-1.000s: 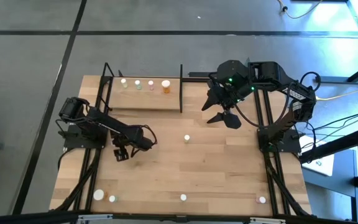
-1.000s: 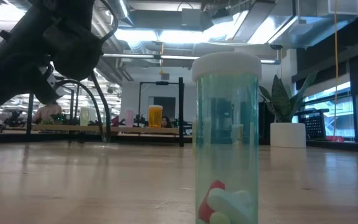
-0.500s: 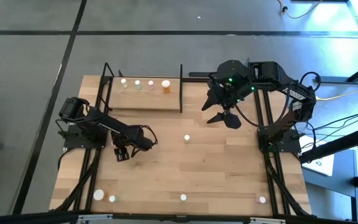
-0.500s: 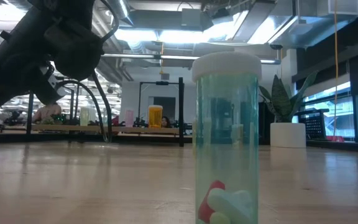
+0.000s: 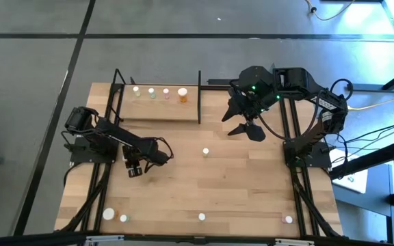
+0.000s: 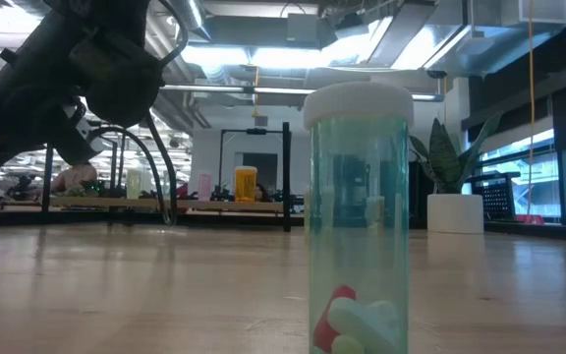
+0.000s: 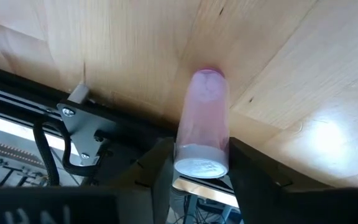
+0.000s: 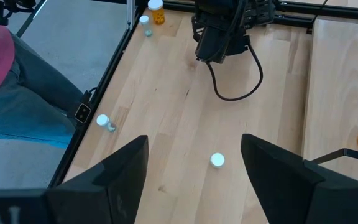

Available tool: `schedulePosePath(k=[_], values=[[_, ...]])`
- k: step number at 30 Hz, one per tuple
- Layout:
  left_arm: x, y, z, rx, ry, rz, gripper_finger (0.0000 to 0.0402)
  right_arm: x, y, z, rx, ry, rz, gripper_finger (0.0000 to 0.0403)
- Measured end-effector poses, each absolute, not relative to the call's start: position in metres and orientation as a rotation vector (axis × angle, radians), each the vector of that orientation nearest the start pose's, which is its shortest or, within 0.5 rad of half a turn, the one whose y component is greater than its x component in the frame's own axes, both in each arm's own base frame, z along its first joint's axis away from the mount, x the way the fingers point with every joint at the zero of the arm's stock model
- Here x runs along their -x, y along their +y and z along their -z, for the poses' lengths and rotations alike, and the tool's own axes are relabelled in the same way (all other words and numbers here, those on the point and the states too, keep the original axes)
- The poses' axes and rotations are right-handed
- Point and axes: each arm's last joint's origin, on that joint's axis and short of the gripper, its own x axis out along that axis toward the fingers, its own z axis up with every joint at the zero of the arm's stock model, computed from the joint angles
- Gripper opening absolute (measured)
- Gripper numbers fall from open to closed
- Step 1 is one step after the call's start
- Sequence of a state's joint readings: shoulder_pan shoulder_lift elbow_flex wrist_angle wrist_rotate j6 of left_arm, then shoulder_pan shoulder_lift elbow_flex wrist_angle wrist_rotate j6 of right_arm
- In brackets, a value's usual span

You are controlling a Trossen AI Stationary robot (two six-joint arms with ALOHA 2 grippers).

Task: Pick and place medicine bottles onto shelf by color
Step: Put the left pink pill bottle on the shelf and align it with the other pink pill bottle

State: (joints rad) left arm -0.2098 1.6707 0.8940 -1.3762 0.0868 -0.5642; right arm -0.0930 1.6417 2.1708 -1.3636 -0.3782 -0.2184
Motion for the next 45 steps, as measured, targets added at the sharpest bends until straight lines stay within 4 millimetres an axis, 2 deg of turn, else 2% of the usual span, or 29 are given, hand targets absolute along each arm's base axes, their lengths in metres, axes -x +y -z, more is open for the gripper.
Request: schedulePosePath(k=[6, 11, 16, 22, 28, 37, 40, 45], values=[[-0.205, -0.046, -0.157, 0.178, 2.125, -0.406, 0.0108, -0.283, -0.016, -0.472, 0.010, 0.778, -0.355, 0.0259], [-0.210, -0.047, -0.166, 0.166, 2.133, -0.357, 0.0105, -0.283, -0.016, -0.472, 0.010, 0.778, -0.355, 0.0259], [-0.223, -0.045, -0.188, 0.188, 2.057, -0.301, 0.0104, -0.284, -0.016, -0.472, 0.010, 0.774, -0.354, 0.0259], [-0.234, -0.033, -0.228, 0.286, 1.874, -0.281, 0.0103, -0.283, -0.016, -0.472, 0.010, 0.776, -0.354, 0.0259], [-0.241, -0.014, -0.266, 0.405, 1.717, -0.349, 0.0103, -0.283, -0.016, -0.472, 0.010, 0.777, -0.354, 0.0259], [-0.249, 0.026, -0.323, 0.377, 1.565, -0.406, 0.0102, -0.283, -0.016, -0.472, 0.009, 0.779, -0.354, 0.0259], [-0.252, 0.042, -0.332, 0.366, 1.530, -0.413, 0.0102, -0.284, -0.016, -0.473, 0.011, 0.773, -0.354, 0.0259], [-0.262, 0.076, -0.336, 0.320, 1.520, -0.426, 0.0102, -0.284, -0.016, -0.473, 0.013, 0.765, -0.353, 0.0259]])
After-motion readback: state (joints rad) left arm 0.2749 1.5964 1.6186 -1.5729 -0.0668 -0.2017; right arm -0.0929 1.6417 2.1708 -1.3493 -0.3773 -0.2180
